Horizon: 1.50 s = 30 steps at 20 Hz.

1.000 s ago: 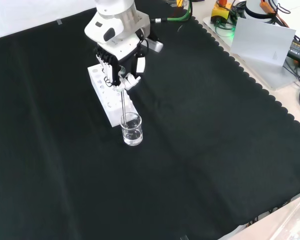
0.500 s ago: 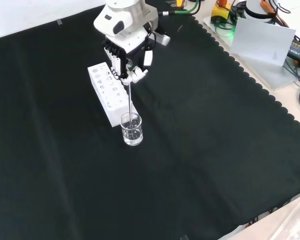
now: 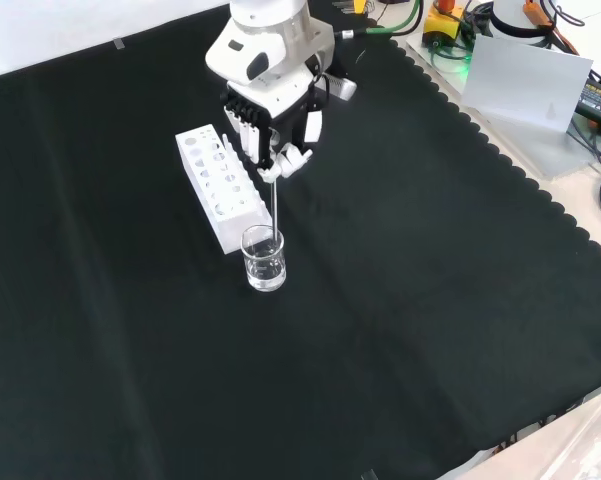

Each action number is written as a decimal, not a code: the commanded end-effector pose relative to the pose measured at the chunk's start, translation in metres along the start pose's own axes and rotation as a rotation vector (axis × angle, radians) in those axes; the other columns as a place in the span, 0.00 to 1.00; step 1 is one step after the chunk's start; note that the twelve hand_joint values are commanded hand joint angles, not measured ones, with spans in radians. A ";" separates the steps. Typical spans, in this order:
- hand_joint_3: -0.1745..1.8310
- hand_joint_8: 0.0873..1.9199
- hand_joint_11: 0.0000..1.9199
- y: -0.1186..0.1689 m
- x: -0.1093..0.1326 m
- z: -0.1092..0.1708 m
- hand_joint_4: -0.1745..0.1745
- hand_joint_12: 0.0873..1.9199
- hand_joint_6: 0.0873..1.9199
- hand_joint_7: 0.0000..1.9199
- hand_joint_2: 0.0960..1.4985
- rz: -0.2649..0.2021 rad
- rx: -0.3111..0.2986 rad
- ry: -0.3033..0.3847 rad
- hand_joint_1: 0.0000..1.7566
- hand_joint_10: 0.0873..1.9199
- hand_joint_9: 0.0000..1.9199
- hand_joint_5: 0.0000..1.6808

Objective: Stir in the beaker to the left of the white test tube rack with the glass rod.

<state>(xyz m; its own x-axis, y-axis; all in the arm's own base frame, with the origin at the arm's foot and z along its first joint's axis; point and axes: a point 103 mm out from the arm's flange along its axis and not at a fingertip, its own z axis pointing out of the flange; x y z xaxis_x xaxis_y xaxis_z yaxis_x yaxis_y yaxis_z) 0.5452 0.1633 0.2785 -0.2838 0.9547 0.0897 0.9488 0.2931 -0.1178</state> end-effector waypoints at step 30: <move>0.45 0.34 0.89 -0.021 -0.017 -0.022 0.00 0.19 0.21 0.73 0.37 -0.002 -0.041 -0.017 0.76 0.23 0.91 0.75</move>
<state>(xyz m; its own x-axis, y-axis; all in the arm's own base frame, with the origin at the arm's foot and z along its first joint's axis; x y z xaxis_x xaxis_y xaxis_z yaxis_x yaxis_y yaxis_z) 0.5370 0.1389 0.2992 -0.2790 0.9575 0.0736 0.9545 0.2849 -0.0880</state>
